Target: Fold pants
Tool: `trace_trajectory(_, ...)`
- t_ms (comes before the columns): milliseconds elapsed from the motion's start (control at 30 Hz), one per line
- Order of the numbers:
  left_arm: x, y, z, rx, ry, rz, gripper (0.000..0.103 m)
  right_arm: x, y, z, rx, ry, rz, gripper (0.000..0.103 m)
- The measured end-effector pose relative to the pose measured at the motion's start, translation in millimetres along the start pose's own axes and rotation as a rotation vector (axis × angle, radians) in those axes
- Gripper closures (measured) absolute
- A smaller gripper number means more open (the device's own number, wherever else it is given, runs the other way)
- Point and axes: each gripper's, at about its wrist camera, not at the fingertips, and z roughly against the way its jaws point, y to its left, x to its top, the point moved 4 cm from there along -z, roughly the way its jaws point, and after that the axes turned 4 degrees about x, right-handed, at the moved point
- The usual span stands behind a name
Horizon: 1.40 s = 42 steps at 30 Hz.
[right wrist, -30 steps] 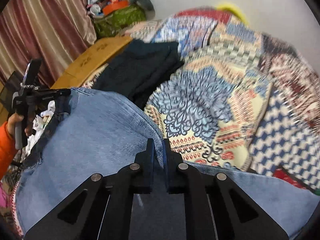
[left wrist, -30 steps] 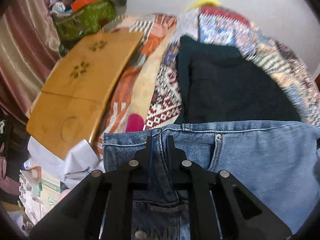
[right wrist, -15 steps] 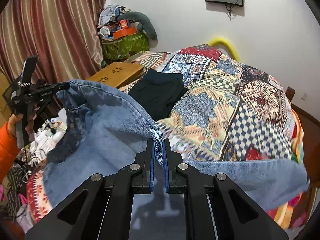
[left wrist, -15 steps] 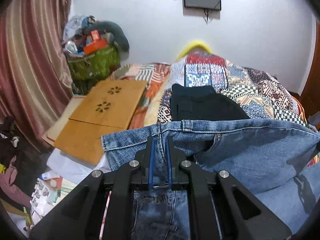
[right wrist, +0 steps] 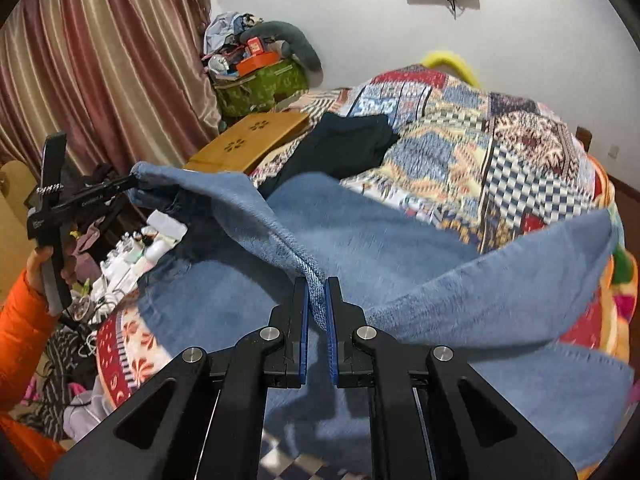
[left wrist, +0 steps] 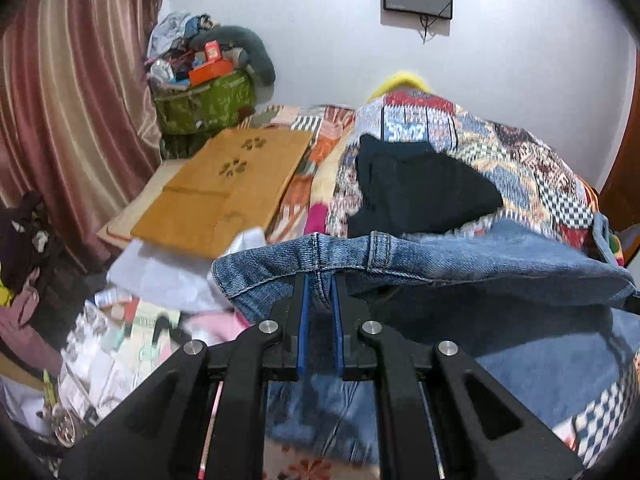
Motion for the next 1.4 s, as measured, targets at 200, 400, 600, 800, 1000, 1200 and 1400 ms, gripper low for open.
trace_trajectory(200, -46.9, 7.6, -1.4, -0.028, 0.079, 0.018, 0.093, -23.7, 7.1, -9.3, 0.001, 0.058, -0.001, 0.096)
trace_trajectory(400, -71.9, 9.4, 3.1, -0.072, 0.150, 0.012, 0.093, -35.9, 8.2, -7.6, 0.018, 0.083, -0.041, 0.091)
trace_trajectory(600, -45.4, 5.8, 32.2, -0.106, 0.071, 0.027, 0.091, -36.2, 5.2, 5.6, 0.036, 0.095, -0.093, 0.090)
trace_trajectory(800, 1.3, -12.0, 25.2, -0.114, 0.038, 0.040, 0.051, -27.3, -28.7, 30.9, -0.031, 0.066, -0.173, 0.081)
trace_trajectory(1000, 40.3, -50.1, -6.2, -0.135, 0.046, -0.015, 0.036, -5.1, -97.3, 51.3, -0.215, 0.003, -0.260, 0.051)
trace_trajectory(1200, 68.3, -97.4, -51.5, -0.133, 0.081, -0.106, 0.032, 25.9, -171.9, 34.3, -0.307, 0.018, -0.380, 0.050)
trace_trajectory(1400, 83.6, -137.6, -100.1, -0.146, 0.135, -0.147, 0.031, 43.0, -247.5, 0.5, -0.345, 0.048, -0.541, 0.050)
